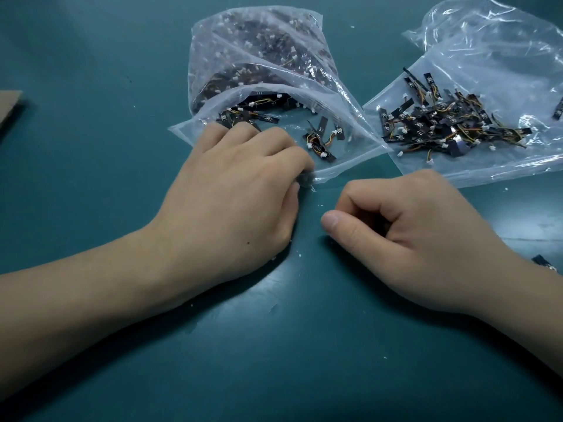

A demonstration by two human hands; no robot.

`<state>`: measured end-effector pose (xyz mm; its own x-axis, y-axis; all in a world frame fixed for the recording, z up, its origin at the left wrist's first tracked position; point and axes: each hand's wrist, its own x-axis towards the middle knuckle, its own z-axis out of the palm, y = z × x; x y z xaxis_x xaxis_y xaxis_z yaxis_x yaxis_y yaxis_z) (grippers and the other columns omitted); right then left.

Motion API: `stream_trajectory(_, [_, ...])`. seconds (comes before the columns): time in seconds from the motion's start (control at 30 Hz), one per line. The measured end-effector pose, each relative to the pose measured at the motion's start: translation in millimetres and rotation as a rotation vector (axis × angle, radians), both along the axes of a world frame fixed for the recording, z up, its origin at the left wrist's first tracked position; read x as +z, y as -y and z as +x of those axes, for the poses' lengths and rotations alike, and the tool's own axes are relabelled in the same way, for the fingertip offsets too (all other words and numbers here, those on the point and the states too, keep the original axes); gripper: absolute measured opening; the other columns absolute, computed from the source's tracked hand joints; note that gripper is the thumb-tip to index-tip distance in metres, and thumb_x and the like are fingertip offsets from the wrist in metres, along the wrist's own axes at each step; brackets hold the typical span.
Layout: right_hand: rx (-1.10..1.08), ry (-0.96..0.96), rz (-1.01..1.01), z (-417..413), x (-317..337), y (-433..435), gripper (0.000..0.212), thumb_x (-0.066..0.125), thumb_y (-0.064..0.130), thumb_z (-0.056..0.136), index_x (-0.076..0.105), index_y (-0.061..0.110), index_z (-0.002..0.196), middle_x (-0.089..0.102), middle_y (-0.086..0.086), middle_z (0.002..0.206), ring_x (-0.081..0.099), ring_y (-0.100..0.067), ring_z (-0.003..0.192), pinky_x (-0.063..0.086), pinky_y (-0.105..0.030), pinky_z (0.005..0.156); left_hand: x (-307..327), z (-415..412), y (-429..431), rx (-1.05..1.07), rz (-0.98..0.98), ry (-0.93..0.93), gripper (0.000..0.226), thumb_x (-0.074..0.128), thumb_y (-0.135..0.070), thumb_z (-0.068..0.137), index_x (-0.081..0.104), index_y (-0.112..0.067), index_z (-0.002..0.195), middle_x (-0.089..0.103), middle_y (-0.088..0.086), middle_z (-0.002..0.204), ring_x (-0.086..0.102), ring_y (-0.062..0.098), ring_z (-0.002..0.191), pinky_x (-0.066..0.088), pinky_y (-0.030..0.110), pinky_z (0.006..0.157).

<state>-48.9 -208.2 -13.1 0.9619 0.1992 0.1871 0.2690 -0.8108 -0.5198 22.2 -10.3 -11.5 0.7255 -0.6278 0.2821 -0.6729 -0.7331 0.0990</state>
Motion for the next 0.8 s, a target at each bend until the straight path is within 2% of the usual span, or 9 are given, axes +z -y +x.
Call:
stream_trajectory(0.17, [-0.004, 0.008, 0.003, 0, -1, 0, 0.031, 0.059, 0.047, 0.094, 0.06, 0.028, 0.071, 0.048, 0.013, 0.051, 0.049, -0.012, 0.053, 0.036, -0.034, 0.053, -1, 4, -1, -0.09, -0.109, 0.081, 0.03, 0.053, -0.015, 0.092, 0.072, -0.027, 0.112, 0.076, -0.008, 0.103, 0.066, 0.029, 0.096, 0.04, 0.043, 0.089])
stream_trajectory(0.27, [-0.072, 0.009, 0.091, 1, -2, -1, 0.019, 0.06, 0.046, 0.092, 0.064, 0.03, 0.084, 0.055, 0.01, 0.056, 0.054, -0.012, 0.056, 0.038, -0.032, 0.055, 0, 8, -2, -0.207, -0.276, 0.158, 0.028, 0.057, -0.003, 0.095, 0.074, -0.016, 0.113, 0.077, -0.002, 0.094, 0.07, 0.027, 0.083, 0.05, 0.043, 0.08])
stream_trajectory(0.3, [-0.107, 0.003, 0.158, 2, -2, -1, 0.016, 0.061, 0.046, 0.092, 0.064, 0.031, 0.091, 0.058, 0.009, 0.058, 0.056, -0.013, 0.057, 0.04, -0.03, 0.055, 0, 9, -3, -0.238, -0.361, 0.149, 0.025, 0.057, -0.003, 0.098, 0.074, -0.013, 0.114, 0.077, -0.002, 0.095, 0.07, 0.021, 0.082, 0.052, 0.04, 0.079])
stream_trajectory(0.37, [-0.146, -0.003, 0.277, 4, -2, -1, 0.016, 0.06, 0.047, 0.094, 0.063, 0.032, 0.1, 0.061, 0.003, 0.061, 0.059, -0.017, 0.056, 0.046, -0.033, 0.057, -3, 12, -3, -0.278, -0.535, 0.021, 0.019, 0.056, -0.006, 0.102, 0.071, -0.01, 0.114, 0.077, -0.006, 0.1, 0.064, -0.008, 0.083, 0.051, 0.021, 0.079])
stream_trajectory(0.47, [-0.143, -0.005, 0.271, 5, -3, -1, 0.021, 0.055, 0.051, 0.096, 0.066, 0.034, 0.099, 0.064, 0.0, 0.063, 0.06, -0.018, 0.056, 0.051, -0.039, 0.058, -8, 13, -2, -0.275, -0.62, -0.156, 0.014, 0.06, -0.011, 0.103, 0.068, -0.011, 0.115, 0.076, -0.011, 0.101, 0.06, -0.02, 0.085, 0.046, 0.008, 0.08])
stream_trajectory(0.57, [-0.152, -0.03, 0.261, 8, -4, -2, 0.02, 0.054, 0.053, 0.096, 0.064, 0.038, 0.105, 0.066, 0.005, 0.067, 0.061, -0.015, 0.06, 0.049, -0.037, 0.057, -9, 13, -2, -0.251, -0.685, -0.209, 0.015, 0.062, -0.01, 0.102, 0.066, -0.012, 0.117, 0.076, -0.011, 0.103, 0.063, -0.018, 0.086, 0.051, 0.012, 0.079])
stream_trajectory(0.67, [-0.142, -0.053, 0.305, 14, -2, -2, 0.023, 0.057, 0.051, 0.095, 0.063, 0.038, 0.114, 0.068, 0.007, 0.07, 0.061, -0.012, 0.06, 0.045, -0.029, 0.058, -7, 13, -2, -0.238, -0.767, -0.261, 0.016, 0.064, -0.011, 0.101, 0.065, -0.015, 0.117, 0.076, -0.015, 0.105, 0.071, -0.006, 0.087, 0.058, 0.035, 0.069])
stream_trajectory(0.73, [-0.096, -0.043, 0.336, 21, 1, -3, 0.017, 0.06, 0.045, 0.096, 0.068, 0.032, 0.102, 0.066, 0.003, 0.068, 0.057, -0.013, 0.056, 0.042, -0.022, 0.055, -6, 14, -2, -0.234, -0.767, -0.257, 0.015, 0.063, -0.014, 0.102, 0.066, -0.017, 0.117, 0.075, -0.017, 0.107, 0.072, -0.003, 0.087, 0.057, 0.036, 0.068])
stream_trajectory(0.8, [-0.066, -0.024, 0.353, 26, 3, -1, 0.017, 0.061, 0.039, 0.097, 0.067, 0.026, 0.087, 0.064, -0.001, 0.064, 0.054, -0.015, 0.055, 0.042, -0.026, 0.054, -4, 15, -1, -0.212, -0.725, -0.244, 0.016, 0.064, -0.018, 0.101, 0.07, -0.018, 0.115, 0.073, -0.02, 0.107, 0.07, -0.007, 0.091, 0.058, 0.028, 0.071])
